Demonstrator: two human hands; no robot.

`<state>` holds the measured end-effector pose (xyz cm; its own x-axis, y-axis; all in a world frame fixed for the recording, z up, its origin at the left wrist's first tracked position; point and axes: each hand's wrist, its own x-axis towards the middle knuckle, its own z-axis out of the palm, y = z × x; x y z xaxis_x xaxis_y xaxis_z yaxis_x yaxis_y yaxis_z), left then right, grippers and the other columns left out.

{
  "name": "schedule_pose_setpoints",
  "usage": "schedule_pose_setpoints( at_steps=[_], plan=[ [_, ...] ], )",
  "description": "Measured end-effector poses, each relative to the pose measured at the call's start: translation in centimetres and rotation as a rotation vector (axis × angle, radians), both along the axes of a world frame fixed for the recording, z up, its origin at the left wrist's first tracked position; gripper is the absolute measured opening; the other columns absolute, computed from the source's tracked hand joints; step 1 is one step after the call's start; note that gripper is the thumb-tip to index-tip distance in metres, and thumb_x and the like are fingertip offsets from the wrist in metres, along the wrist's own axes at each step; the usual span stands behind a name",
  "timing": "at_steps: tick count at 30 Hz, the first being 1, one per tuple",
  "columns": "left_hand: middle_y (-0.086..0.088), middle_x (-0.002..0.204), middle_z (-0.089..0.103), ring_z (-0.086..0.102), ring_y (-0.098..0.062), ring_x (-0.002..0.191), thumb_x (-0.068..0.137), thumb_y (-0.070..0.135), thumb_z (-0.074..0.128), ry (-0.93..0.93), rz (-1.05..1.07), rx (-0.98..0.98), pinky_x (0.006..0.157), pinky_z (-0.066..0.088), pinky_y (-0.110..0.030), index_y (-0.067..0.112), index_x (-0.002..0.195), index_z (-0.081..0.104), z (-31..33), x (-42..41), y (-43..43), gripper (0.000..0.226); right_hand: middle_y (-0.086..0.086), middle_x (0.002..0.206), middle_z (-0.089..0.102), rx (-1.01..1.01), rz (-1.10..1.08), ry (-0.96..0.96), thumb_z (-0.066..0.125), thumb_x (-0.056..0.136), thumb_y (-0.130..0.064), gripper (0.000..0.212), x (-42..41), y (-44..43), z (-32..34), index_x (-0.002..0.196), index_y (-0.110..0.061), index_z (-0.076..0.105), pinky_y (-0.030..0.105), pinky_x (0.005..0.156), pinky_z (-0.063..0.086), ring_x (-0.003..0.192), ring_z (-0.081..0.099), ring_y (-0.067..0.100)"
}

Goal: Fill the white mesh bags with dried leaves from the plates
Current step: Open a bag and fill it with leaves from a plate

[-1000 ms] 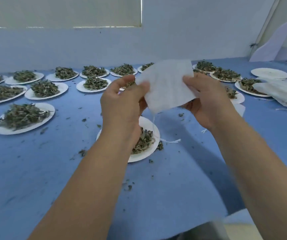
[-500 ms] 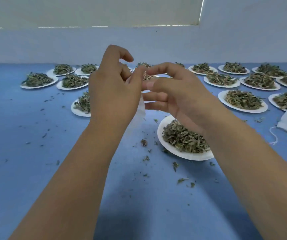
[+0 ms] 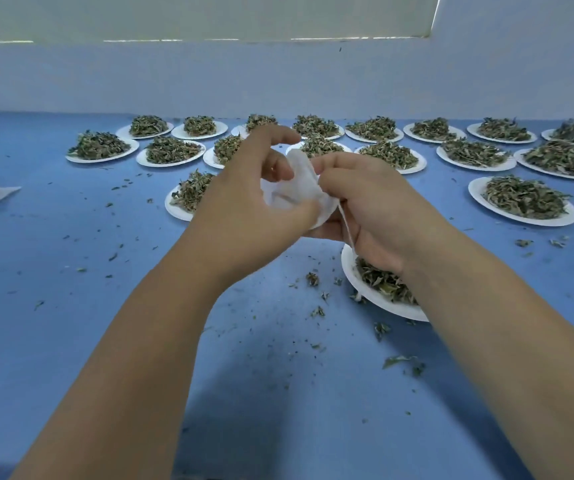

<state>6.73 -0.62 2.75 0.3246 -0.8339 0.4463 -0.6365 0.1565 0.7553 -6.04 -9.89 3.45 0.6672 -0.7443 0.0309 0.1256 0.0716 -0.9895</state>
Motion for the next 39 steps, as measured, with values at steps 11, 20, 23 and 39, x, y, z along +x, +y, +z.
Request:
schedule_pose_setpoints(
  at_steps=[11, 20, 23, 39],
  plan=[
    [0.015, 0.107, 0.059, 0.06, -0.012, 0.093, 0.077, 0.036, 0.068, -0.287, 0.053, 0.151, 0.067, 0.046, -0.021, 0.037, 0.139, 0.04, -2.1, -0.1, -4.3, 0.068, -0.014, 0.06, 0.059, -0.522, -0.281, 0.253, 0.073, 0.078, -0.005, 0.02, -2.2, -1.1, -0.6, 0.077, -0.018, 0.058, 0.017, 0.053, 0.038, 0.052, 0.046, 0.006],
    [0.006, 0.077, 0.053, 0.053, -0.017, 0.071, 0.074, 0.027, 0.055, -0.39, 0.034, 0.081, 0.058, 0.046, -0.038, 0.026, 0.085, 0.05, -2.3, -1.1, -5.6, 0.013, -0.029, 0.067, 0.062, -0.998, -0.178, 0.394, 0.07, 0.087, -0.015, 0.015, -4.5, -0.8, -0.2, 0.087, -0.03, 0.075, 0.003, 0.058, 0.037, 0.053, 0.052, -0.001],
    [0.007, 0.08, 0.054, 0.052, -0.01, 0.074, 0.076, 0.022, 0.06, -0.373, 0.021, 0.087, 0.06, 0.045, -0.033, 0.028, 0.091, 0.048, -2.5, -1.2, -5.7, 0.02, -0.027, 0.057, 0.061, -0.862, -0.111, 0.393, 0.061, 0.096, -0.011, 0.024, -4.9, -1.6, -0.3, 0.1, -0.027, 0.078, 0.008, 0.048, 0.036, 0.045, 0.048, 0.005],
    [0.005, 0.095, 0.051, 0.056, -0.004, 0.074, 0.075, 0.01, 0.061, -0.066, -0.152, 0.139, 0.062, 0.044, -0.014, 0.044, 0.144, 0.024, -3.4, -0.9, -4.9, 0.086, -0.007, 0.1, 0.074, -1.031, 0.041, 0.49, 0.068, 0.085, -0.015, 0.031, -4.9, -1.1, -1.1, 0.104, -0.039, 0.073, 0.008, 0.064, 0.04, 0.076, 0.065, 0.006]
  ],
)
